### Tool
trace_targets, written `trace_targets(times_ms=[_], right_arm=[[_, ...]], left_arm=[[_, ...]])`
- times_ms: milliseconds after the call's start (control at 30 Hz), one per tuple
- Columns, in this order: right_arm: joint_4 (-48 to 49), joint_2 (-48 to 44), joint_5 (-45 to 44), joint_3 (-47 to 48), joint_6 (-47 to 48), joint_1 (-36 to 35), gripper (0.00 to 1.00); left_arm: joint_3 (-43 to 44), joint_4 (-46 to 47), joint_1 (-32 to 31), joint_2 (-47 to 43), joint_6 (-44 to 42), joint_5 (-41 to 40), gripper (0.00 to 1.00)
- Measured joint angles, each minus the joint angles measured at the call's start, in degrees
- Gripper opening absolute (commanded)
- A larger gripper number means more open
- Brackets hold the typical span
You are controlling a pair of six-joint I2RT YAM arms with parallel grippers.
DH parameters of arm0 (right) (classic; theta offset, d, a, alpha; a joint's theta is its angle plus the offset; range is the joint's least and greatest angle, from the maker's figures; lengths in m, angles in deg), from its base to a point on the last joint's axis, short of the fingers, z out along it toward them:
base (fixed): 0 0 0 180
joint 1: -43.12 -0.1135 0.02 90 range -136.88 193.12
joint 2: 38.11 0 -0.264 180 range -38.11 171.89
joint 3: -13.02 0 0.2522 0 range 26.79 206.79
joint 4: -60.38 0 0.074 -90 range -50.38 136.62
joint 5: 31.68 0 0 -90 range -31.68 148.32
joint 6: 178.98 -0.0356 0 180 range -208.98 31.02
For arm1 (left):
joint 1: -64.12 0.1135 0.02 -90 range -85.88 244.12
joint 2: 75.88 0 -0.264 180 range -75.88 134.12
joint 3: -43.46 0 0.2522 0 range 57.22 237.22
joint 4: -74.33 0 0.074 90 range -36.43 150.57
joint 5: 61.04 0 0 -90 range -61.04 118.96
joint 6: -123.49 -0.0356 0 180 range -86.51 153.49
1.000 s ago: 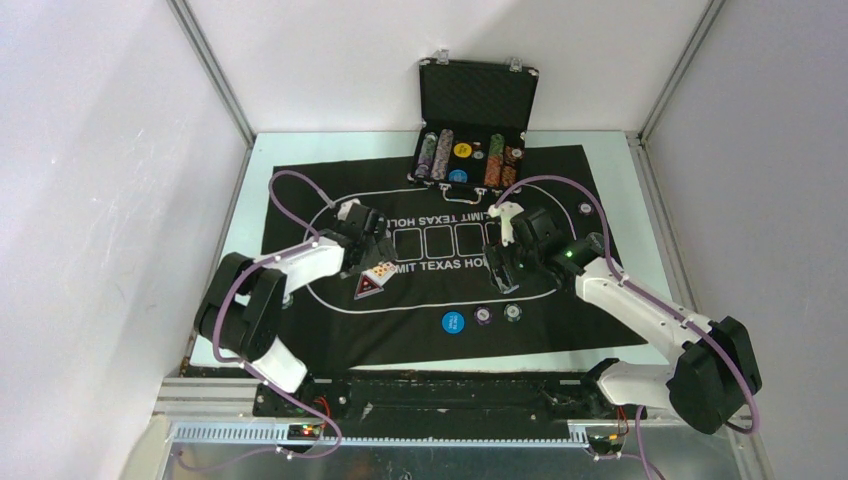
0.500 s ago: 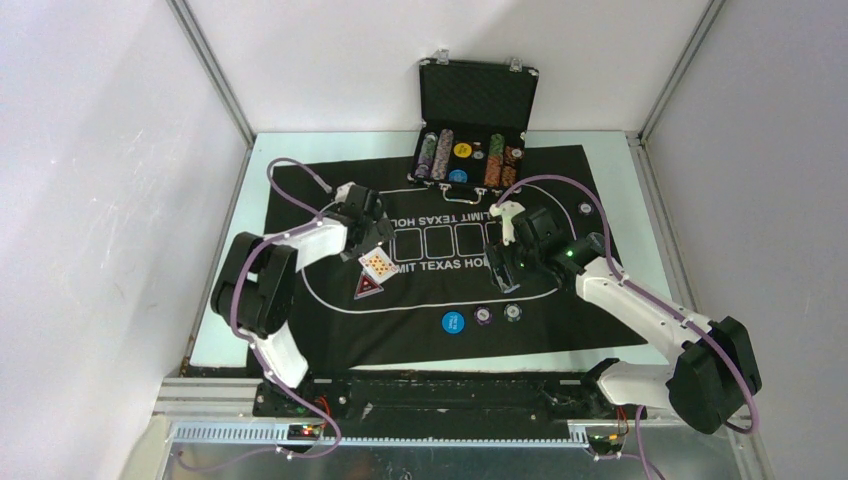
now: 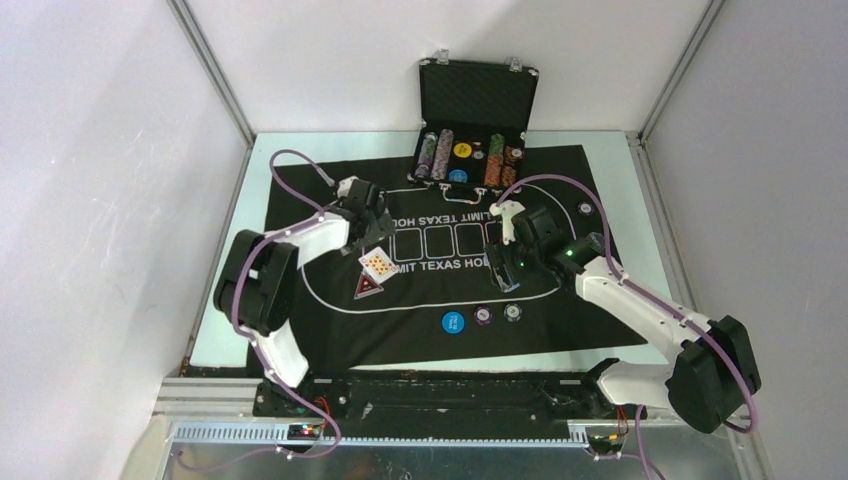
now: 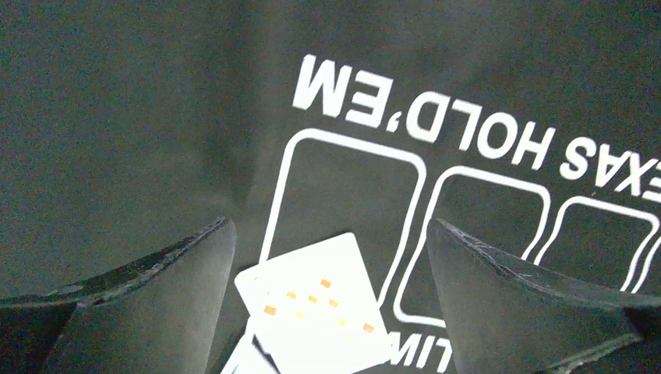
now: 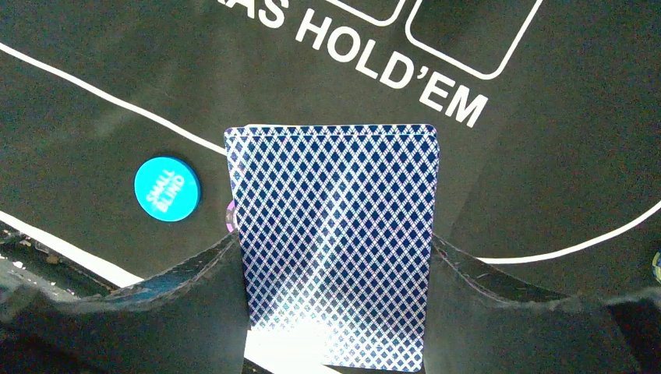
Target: Distribute texas hold em gaming equipment
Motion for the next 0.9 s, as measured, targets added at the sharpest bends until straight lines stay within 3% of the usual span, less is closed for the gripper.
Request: trace_targets(times_ms=[233, 567, 900], right_arm=[[0.3, 0.1, 0.1, -0.1, 0.0, 0.0, 0.01], [0.4, 0.1, 0.2, -0.1, 0.0, 0.0, 0.01], [0.4, 0.1, 0.2, -0.1, 0.0, 0.4, 0.01]], left_arm=[[-3.8, -6.3, -4.7, -7.5, 0.0, -5.9, 1.00], [-9.1, -9.2, -9.4, -7.8, -4.2, -1.5, 0.99], [-5.7, -11.5, -10.0, -5.1, -6.5, -2.8, 0.77]])
